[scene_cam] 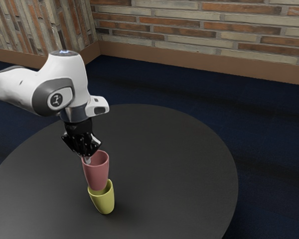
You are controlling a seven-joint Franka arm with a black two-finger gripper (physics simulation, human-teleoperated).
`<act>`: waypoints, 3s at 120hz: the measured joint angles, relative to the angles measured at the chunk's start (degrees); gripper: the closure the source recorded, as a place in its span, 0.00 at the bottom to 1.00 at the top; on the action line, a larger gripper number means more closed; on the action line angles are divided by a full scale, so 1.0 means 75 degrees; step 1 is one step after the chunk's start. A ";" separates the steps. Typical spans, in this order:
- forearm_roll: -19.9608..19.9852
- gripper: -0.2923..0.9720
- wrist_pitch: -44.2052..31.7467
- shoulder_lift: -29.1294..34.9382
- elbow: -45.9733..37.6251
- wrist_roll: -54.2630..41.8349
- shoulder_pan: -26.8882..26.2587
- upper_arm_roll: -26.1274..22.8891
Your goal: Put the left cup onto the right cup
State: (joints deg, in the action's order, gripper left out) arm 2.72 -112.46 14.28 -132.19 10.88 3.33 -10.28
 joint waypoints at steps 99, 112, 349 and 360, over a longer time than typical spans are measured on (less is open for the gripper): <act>-0.0001 0.85 -0.0189 -0.0273 -0.0015 0.0061 0.0000 0.0000; -0.0001 0.85 -0.0205 -0.0307 -0.0015 0.0067 0.0000 0.0000; 0.0056 0.27 -0.0543 -0.0481 -0.0123 0.0047 0.0000 0.0000; 0.0067 0.25 -0.0496 -0.0462 -0.0037 0.0034 0.0000 0.0000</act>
State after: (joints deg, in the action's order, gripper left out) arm 3.22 -116.17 10.81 -132.46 11.14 3.33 -10.28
